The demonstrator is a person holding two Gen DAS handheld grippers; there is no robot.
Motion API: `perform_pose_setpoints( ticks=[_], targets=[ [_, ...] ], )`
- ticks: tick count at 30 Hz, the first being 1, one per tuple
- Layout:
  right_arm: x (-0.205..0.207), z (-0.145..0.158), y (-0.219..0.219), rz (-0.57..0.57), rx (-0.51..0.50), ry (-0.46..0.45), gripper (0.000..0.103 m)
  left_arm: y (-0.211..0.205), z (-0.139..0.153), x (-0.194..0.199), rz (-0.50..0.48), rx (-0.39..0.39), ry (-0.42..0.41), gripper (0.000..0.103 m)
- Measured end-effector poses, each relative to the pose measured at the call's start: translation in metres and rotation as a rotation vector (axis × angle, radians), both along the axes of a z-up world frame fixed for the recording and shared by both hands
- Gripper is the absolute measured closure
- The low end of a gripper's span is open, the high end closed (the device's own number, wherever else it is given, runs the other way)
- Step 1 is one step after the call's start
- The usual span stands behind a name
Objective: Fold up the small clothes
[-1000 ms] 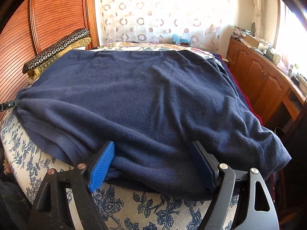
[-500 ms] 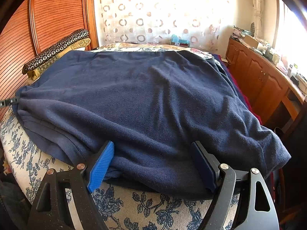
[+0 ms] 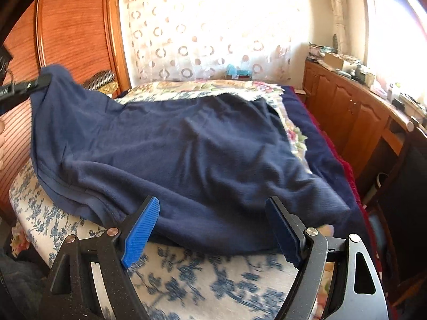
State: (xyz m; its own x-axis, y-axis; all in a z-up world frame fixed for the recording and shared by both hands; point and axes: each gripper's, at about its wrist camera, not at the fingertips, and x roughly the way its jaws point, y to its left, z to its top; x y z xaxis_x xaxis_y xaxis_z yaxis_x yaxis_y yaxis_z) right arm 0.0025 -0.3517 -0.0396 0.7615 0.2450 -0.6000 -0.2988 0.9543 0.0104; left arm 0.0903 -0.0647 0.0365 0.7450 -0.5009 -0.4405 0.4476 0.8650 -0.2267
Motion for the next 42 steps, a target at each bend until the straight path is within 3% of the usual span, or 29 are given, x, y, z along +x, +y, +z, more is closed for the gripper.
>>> perform_pose_setpoints(
  ticks=[8,14,16,17,18,20,21,33,42],
  targets=[
    [-0.018,0.009,-0.026,-0.038,0.034,-0.039,0.02,-0.093,0.042,0.029,-0.197,0.028,-0.041,0.096],
    [-0.025,0.008,-0.038,-0.053,0.04,-0.039,0.02,-0.124,0.024,0.042,-0.255,0.101,0.009,0.095],
    [-0.026,0.007,-0.04,-0.059,0.038,-0.034,0.02,-0.129,0.013,0.043,-0.281,0.149,0.045,0.078],
    [-0.026,0.008,-0.04,-0.062,0.037,-0.033,0.02,-0.134,0.012,0.044,-0.283,0.162,0.042,0.058],
    [-0.026,0.008,-0.04,-0.064,0.036,-0.031,0.02,-0.131,0.012,0.042,-0.284,0.166,0.03,0.044],
    [-0.023,0.009,-0.041,-0.066,0.036,-0.027,0.02,-0.127,0.011,0.039,-0.276,0.157,0.024,0.026],
    [-0.022,0.009,-0.041,-0.067,0.037,-0.027,0.02,-0.124,0.011,0.04,-0.268,0.145,0.027,0.023],
    [0.02,0.028,-0.003,0.015,-0.031,-0.04,0.02,-0.032,-0.027,0.058,-0.068,0.17,0.097,0.023],
    [0.073,0.032,0.078,0.202,-0.041,-0.005,0.02,0.033,-0.052,0.067,0.061,0.189,0.137,0.023]
  ],
)
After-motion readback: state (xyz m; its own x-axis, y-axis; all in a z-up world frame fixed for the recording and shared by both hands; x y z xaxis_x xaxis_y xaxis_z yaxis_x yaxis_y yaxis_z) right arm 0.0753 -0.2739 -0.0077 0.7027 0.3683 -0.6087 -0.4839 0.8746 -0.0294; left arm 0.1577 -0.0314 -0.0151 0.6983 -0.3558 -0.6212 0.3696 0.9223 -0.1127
